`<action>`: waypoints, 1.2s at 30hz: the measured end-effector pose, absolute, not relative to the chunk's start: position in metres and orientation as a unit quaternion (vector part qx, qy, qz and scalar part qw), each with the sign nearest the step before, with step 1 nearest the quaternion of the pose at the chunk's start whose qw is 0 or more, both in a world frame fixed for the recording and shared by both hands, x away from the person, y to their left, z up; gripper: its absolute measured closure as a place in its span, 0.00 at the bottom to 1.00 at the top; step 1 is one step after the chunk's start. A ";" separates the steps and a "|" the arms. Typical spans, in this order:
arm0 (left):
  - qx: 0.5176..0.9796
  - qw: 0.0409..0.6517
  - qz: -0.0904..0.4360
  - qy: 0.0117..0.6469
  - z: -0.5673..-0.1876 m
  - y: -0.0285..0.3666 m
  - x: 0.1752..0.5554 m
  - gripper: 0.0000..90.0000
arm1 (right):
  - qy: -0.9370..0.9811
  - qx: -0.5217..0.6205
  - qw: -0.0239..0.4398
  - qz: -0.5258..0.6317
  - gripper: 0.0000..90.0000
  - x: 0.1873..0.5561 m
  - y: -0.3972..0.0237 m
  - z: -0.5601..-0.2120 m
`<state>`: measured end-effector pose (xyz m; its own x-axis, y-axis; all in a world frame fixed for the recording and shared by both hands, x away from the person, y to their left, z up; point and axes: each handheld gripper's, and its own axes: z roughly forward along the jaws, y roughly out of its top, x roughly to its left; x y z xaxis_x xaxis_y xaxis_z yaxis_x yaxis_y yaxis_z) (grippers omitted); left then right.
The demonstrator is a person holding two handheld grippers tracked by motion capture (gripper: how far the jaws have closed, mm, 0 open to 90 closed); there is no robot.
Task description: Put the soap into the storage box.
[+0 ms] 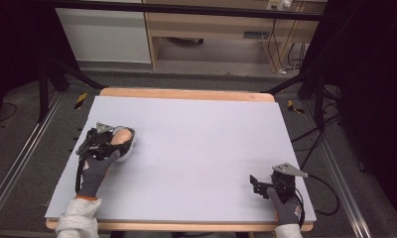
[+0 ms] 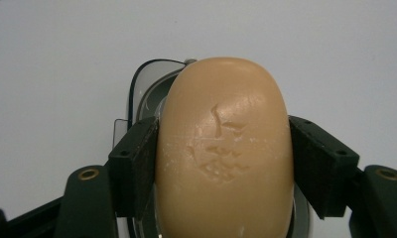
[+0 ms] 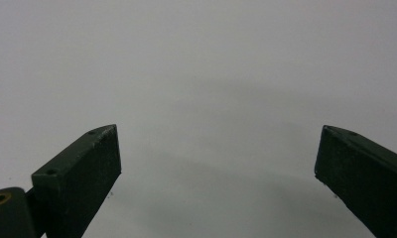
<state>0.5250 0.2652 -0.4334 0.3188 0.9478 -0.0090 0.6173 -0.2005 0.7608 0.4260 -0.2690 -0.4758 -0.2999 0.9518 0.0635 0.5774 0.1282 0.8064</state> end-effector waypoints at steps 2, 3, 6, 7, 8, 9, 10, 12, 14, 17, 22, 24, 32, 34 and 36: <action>0.737 0.343 0.240 0.531 -0.434 0.265 0.525 0.35 | 0.710 0.538 0.245 0.382 0.05 0.426 -0.269 -0.476; 0.737 0.343 0.240 0.531 -0.434 0.265 0.525 0.35 | 0.710 0.538 0.245 0.382 0.05 0.426 -0.269 -0.476; 0.739 0.340 0.243 0.529 -0.434 0.263 0.525 0.34 | 0.710 0.538 0.244 0.382 0.05 0.426 -0.269 -0.476; 0.739 0.338 0.245 0.529 -0.434 0.262 0.525 0.34 | 0.710 0.539 0.244 0.382 0.05 0.426 -0.269 -0.476; 0.738 0.338 0.247 0.529 -0.435 0.262 0.524 0.34 | 0.710 0.539 0.244 0.381 0.05 0.426 -0.269 -0.476; 0.738 0.338 0.247 0.529 -0.435 0.262 0.524 0.33 | 0.710 0.539 0.244 0.382 0.05 0.426 -0.269 -0.476; 0.738 0.337 0.249 0.529 -0.435 0.262 0.524 0.33 | 0.710 0.539 0.244 0.382 0.05 0.426 -0.269 -0.476; 0.738 0.336 0.249 0.529 -0.435 0.261 0.524 0.33 | 0.710 0.539 0.244 0.382 0.05 0.426 -0.269 -0.476; 0.736 0.336 0.253 0.531 -0.434 0.262 0.523 0.31 | 0.710 0.540 0.244 0.381 0.05 0.426 -0.268 -0.476; 0.735 0.338 0.251 0.532 -0.434 0.263 0.523 0.31 | 0.710 0.539 0.244 0.381 0.05 0.426 -0.268 -0.476; 0.735 0.344 0.249 0.529 -0.432 0.263 0.522 0.31 | 0.710 0.539 0.245 0.381 0.05 0.426 -0.269 -0.476; 0.734 0.351 0.250 0.525 -0.429 0.262 0.520 0.31 | 0.710 0.539 0.245 0.381 0.05 0.426 -0.268 -0.475; 0.731 0.381 0.251 0.507 -0.418 0.253 0.508 0.32 | 0.708 0.542 0.244 0.382 0.05 0.425 -0.269 -0.475; 0.733 0.390 0.249 0.499 -0.416 0.248 0.502 0.32 | 0.707 0.543 0.244 0.382 0.05 0.425 -0.270 -0.475; 0.735 0.392 0.247 0.494 -0.416 0.245 0.499 0.32 | 0.707 0.542 0.247 0.381 0.05 0.425 -0.270 -0.475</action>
<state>0.4994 0.2453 -0.4158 0.3895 0.9207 -0.0251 0.5338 -0.2035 0.8207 0.4250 -0.2701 -0.4751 -0.2897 0.9550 0.0631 0.5784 0.1221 0.8066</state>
